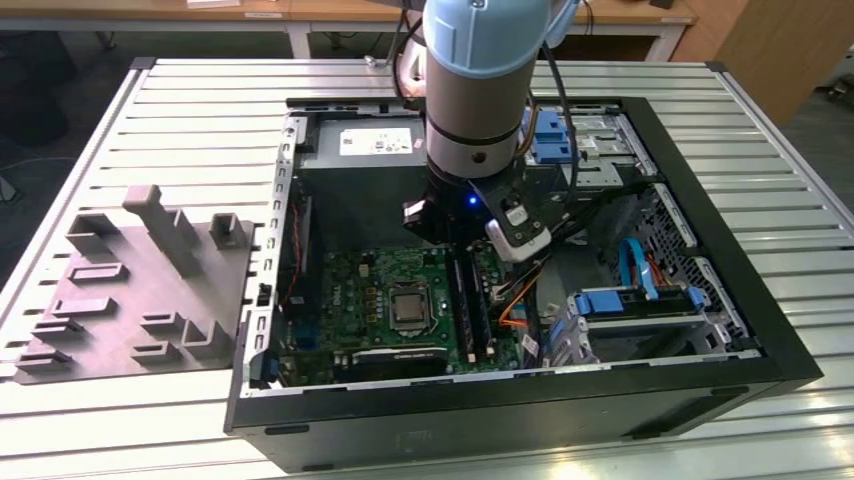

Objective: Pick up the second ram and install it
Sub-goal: 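Press down the second ram until it locks into place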

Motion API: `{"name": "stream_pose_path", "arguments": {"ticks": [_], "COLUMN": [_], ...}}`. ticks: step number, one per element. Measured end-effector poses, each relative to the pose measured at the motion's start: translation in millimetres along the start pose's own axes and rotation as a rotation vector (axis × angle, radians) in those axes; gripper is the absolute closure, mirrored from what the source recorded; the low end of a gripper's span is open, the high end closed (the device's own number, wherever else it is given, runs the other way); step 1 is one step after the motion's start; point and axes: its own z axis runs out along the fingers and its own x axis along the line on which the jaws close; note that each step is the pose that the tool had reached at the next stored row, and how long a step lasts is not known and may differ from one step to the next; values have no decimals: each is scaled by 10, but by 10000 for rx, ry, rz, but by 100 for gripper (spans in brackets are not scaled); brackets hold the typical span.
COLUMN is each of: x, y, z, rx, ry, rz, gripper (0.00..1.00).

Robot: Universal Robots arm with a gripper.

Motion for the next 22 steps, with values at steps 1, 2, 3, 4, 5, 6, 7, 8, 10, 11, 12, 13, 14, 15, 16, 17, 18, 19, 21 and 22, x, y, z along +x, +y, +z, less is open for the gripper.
{"name": "stream_pose_path", "arguments": {"ticks": [1, 2, 3, 4, 5, 6, 7, 8, 10, 11, 12, 13, 14, 15, 16, 17, 18, 19, 21, 22], "x": [0, 0, 0, 0, 0, 0, 0, 0, 0, 0, 0, 0, 0, 0, 0, 0, 0, 0, 0, 0], "y": [0, 0, 0, 0, 0, -1, -1, -1, -1, -1, -1, -1, -1, -1, -1, -1, 0, 0, 0, 0], "z": [1, 2, 1, 1, 5, 10, 10, 10, 10, 11, 12, 12, 12, 12, 12, 10, 10, 9, 7, 7], "rx": [0, -2, -1, -1, -1, 1, 1, 0, 1, 0, -1, -1, -1, -1, 0, -2, -4, -5, -3, -3], "ry": [0, -1, 0, -1, -1, 0, 0, 0, 0, -1, -1, -1, -1, -1, -1, -1, -2, -2, -1, -1], "rz": [-1, -1, 0, 0, 0, -1, -1, -1, 0, -1, -1, -1, -1, 0, 0, 0, 0, 0, 0, 0], "gripper": [90, 90, 90, 90, 90, 90, 90, 90, 90, 90, 90, 90, 90, 90, 90, 90, 90, 90, 90, 90]}}
